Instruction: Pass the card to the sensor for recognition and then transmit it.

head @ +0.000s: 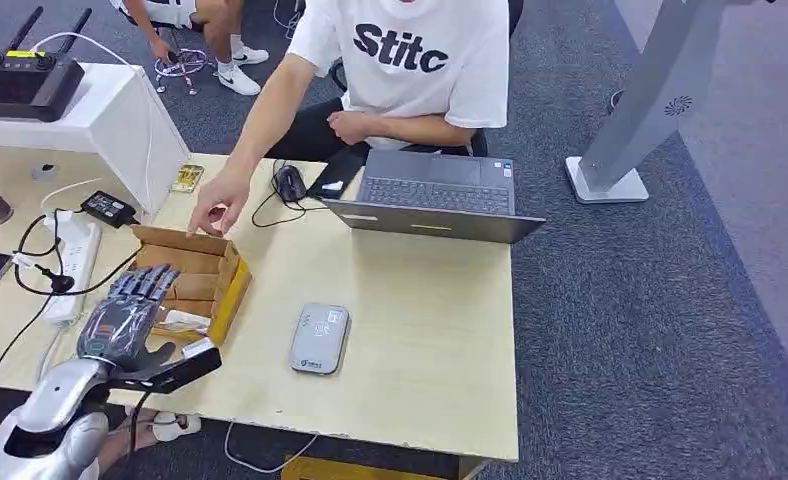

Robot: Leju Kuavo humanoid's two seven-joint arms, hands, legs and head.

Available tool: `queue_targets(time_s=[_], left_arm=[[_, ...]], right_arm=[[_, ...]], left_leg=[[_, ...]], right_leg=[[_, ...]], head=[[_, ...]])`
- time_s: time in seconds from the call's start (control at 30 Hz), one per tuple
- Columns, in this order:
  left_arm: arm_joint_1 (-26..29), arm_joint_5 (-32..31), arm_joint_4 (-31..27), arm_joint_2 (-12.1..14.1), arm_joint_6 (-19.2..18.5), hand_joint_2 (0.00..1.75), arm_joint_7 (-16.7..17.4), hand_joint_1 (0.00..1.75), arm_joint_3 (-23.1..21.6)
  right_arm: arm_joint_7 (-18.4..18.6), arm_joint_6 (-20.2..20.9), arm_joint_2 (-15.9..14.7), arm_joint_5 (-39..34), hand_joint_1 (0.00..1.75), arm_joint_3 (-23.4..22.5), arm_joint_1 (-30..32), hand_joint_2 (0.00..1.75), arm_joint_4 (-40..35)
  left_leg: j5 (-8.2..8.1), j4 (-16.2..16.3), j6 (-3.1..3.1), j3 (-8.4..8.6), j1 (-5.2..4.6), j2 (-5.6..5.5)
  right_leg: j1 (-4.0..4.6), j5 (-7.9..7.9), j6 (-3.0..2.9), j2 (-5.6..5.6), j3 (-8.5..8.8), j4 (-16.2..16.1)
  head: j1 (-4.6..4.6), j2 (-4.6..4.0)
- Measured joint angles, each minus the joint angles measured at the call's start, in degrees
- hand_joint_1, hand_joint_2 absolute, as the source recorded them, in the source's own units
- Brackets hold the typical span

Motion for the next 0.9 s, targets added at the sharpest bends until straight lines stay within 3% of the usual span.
queue_targets(time_s=[0.03, 0.1, 0.13, 0.17, 0.63, 0.8, 0.9], left_arm=[[-0.02, 0.04, 0.17, -0.15, -0.04, 1.75, -0.06, 0.61, -0.15], [-0.06, 0.28, 0.52, -0.33, -0.33, 1.75, -0.17, 1.12, -0.44], [-0.06, 0.35, 0.63, -0.37, -0.46, 1.75, -0.24, 1.12, -0.68], [-0.11, 0.46, 0.81, -0.39, -0.48, 1.75, -0.31, 1.47, -0.79], [-0.84, 1.51, 1.49, -0.22, -0.85, 1.75, -0.61, 1.57, -1.05], [-1.17, 1.53, 1.49, -0.22, -1.01, 1.75, -0.61, 1.75, -1.05], [-1.43, 1.36, 1.49, -0.22, -1.01, 1.75, -0.42, 1.75, -1.05]], right_arm=[[0.0, 0.0, 0.0, -0.02, 0.0, 0.17, 0.0, 1.75, 0.0], [0.0, -0.02, -0.02, -0.07, 0.0, 0.48, -0.03, 1.75, 0.0], [0.0, -0.02, -0.02, -0.11, 0.0, 0.57, -0.03, 1.75, 0.0], [0.0, -0.02, -0.04, -0.13, 0.0, 0.59, -0.03, 1.75, 0.0], [-0.2, 0.0, -0.13, -0.63, 0.0, 1.14, -0.04, 1.75, 0.02], [-0.37, 0.0, -0.17, -0.7, 0.0, 1.62, -0.04, 1.75, 0.02], [-0.37, -0.02, -0.17, -0.87, 0.0, 1.79, -0.05, 1.75, 0.04]], left_leg=[[0.0, 0.0, 0.0, 0.0, 0.0, 0.0], [0.0, 0.0, 0.0, 0.0, 0.0, 0.0], [0.0, 0.0, 0.0, 0.0, 0.0, 0.0], [0.0, 0.0, 0.0, 0.0, 0.0, 0.0], [0.0, 0.0, 0.0, 0.0, 0.0, 0.02], [0.0, 0.0, 0.0, 0.0, 0.0, 0.02], [0.0, 0.0, 0.0, 0.0, 0.0, 0.02]], right_leg=[[0.0, 0.0, 0.0, 0.0, 0.0, 0.0], [0.0, 0.0, 0.0, 0.0, 0.0, 0.0], [0.0, 0.0, 0.0, 0.0, -0.01, 0.0], [0.0, 0.0, 0.0, 0.0, 0.0, 0.0], [0.0, 0.0, 0.0, 0.03, 0.0, 0.0], [0.0, 0.0, 0.0, 0.04, 0.0, 0.0], [0.0, 0.0, -0.01, 0.04, 0.0, 0.0]], head=[[-0.02, 0.0], [0.0, 0.0], [-0.02, 0.0], [0.0, 0.0], [-0.02, 0.0], [-0.02, 0.0], [0.0, 0.0]])
